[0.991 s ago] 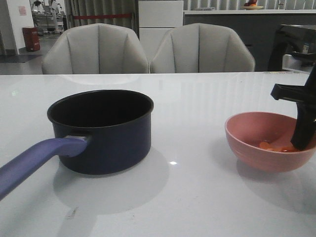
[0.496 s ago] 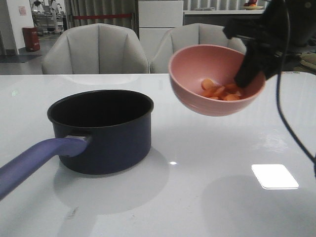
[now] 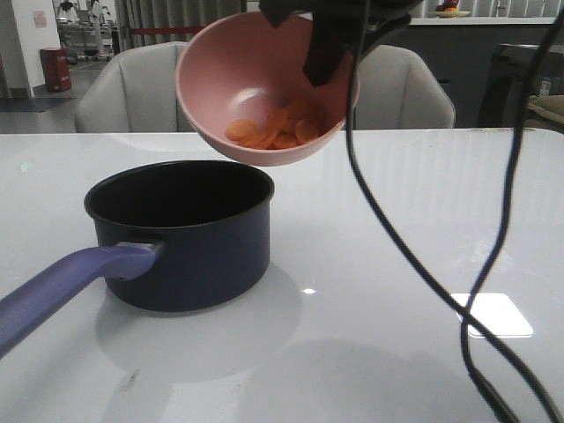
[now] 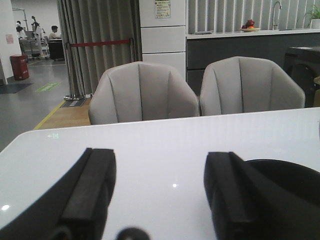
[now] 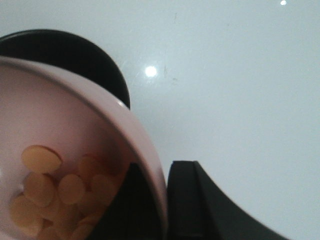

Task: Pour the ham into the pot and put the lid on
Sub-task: 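Lift the pink bowl and carry it above the saucepan, then tilt the pink bowl with the right gripper to pour ham into saucepan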

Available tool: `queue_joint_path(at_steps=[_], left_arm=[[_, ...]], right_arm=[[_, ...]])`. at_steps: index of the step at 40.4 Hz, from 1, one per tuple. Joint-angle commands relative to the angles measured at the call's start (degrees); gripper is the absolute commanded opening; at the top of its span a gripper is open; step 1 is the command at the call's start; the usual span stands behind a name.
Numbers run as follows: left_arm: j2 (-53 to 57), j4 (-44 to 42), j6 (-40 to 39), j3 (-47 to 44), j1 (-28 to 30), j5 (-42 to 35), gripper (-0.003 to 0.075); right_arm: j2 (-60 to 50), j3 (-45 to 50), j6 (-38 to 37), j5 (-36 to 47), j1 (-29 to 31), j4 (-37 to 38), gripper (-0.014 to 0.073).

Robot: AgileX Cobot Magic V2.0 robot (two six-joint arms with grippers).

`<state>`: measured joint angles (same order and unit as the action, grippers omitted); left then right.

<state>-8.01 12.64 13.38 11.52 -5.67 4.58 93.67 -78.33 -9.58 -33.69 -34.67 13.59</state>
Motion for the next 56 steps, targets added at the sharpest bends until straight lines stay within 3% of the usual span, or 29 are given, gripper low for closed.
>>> queue_joint_path(at_steps=[1, 15, 26, 37, 56], left_arm=[[-0.5, 0.5, -0.2, 1.5, -0.5, -4.0, 0.0428], [-0.5, 0.5, -0.2, 1.5, -0.5, -3.9, 0.0428], [-0.5, 0.5, -0.2, 1.5, -0.5, -3.6, 0.0428], [-0.5, -1.4, -0.2, 1.5, -0.5, -3.7, 0.0428], [-0.5, -1.4, -0.2, 1.5, -0.5, -3.6, 0.0428]], right_arm=[[-1.6, -2.6, -6.1, 7.3, -2.1, 11.0, 0.0138], [0.8, -2.3, -18.5, 23.4, -3.9, 25.5, 0.0138], [1.1, -2.3, -19.4, 31.7, -3.5, 27.2, 0.0138], [1.2, -2.3, -22.2, 26.4, -3.4, 26.5, 0.0138], [1.2, -2.3, -25.3, 24.5, -3.4, 26.4, 0.0138]])
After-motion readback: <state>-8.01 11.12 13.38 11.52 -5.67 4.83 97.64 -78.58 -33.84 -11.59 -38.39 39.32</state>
